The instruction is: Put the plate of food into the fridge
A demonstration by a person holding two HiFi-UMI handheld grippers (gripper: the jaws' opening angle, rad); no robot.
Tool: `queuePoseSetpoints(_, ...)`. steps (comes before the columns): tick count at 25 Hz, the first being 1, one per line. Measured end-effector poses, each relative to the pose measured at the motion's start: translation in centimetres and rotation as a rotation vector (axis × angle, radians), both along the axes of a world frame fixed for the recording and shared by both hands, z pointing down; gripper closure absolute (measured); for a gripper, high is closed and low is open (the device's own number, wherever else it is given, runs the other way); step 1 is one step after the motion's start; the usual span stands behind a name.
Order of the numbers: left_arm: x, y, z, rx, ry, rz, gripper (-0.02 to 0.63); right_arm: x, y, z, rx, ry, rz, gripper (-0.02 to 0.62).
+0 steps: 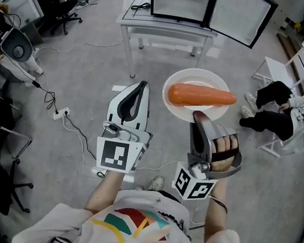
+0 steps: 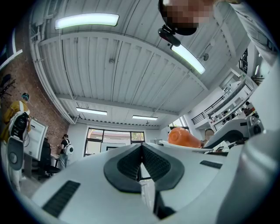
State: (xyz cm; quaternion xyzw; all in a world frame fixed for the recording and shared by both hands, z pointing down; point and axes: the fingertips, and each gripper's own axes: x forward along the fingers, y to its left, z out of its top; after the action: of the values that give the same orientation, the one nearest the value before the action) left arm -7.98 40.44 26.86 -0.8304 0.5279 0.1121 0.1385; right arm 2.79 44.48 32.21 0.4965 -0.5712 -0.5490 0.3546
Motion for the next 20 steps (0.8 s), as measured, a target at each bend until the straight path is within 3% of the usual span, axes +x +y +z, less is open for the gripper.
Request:
queuePoseSetpoints(14, 1.7, -2.3, 0.4, -0.001, 0.007, -0.006, 0.600, 2.2, -2.6, 0.5, -0.007, 0.013, -0.011, 0.574)
queuePoseSetpoints(20, 0.4, -4.0, 1.4, -0.038, 0.017, -0.044, 0.600, 2.5, -4.3, 1.2, -0.038, 0.002, -0.009, 0.572)
